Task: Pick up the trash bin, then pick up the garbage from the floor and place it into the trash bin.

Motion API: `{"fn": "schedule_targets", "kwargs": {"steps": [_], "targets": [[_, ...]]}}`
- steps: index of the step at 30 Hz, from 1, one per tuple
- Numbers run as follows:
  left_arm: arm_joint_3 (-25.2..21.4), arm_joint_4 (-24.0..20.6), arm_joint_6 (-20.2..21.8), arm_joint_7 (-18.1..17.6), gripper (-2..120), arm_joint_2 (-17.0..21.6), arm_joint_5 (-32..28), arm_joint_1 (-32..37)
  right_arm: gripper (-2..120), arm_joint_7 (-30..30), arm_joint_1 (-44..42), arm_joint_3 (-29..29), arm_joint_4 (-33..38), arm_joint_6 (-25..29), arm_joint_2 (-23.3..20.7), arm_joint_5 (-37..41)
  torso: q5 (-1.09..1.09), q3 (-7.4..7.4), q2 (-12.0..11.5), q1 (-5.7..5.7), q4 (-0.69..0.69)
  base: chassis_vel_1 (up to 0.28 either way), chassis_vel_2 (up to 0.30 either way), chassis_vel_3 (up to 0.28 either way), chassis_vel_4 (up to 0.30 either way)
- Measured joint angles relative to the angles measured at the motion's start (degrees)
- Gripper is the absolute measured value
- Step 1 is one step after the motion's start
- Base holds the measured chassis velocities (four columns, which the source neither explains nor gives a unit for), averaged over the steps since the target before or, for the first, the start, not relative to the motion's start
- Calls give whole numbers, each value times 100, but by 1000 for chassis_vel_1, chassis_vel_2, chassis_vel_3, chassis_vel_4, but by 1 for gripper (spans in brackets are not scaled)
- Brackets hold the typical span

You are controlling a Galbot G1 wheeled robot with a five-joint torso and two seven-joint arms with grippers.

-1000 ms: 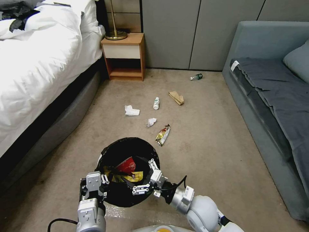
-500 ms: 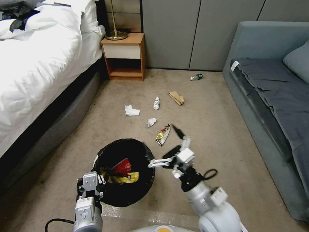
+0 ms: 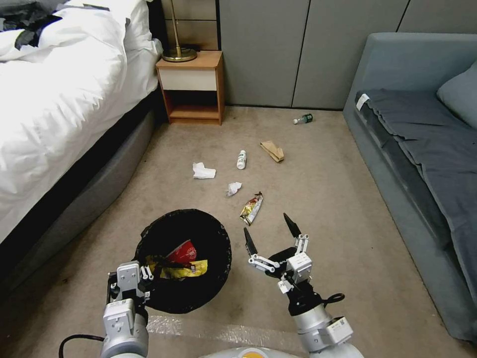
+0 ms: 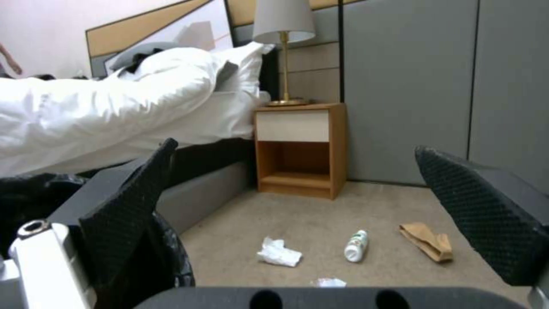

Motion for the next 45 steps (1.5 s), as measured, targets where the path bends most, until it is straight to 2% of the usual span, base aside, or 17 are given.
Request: {"fn": "schedule_targets", "kwargs": {"steps": [12,36,45], "targets": [[42,25,19,-5,1,-40,17,-38,100,-36,133,108,-15,-29,-23,115,0,0,0,0,0,-14,21,18,-19],[81,18,-3,-13,1,-46,33,-6,100,-75,148,245,93,-68,-42,147,0,1,0,1,0,-149,144,144,-142],[94,18,-7,-16,1,-50,33,-8,100,-112,153,254,105,-50,-40,147,0,1,-1,1,0,-37,20,23,-24]]}}
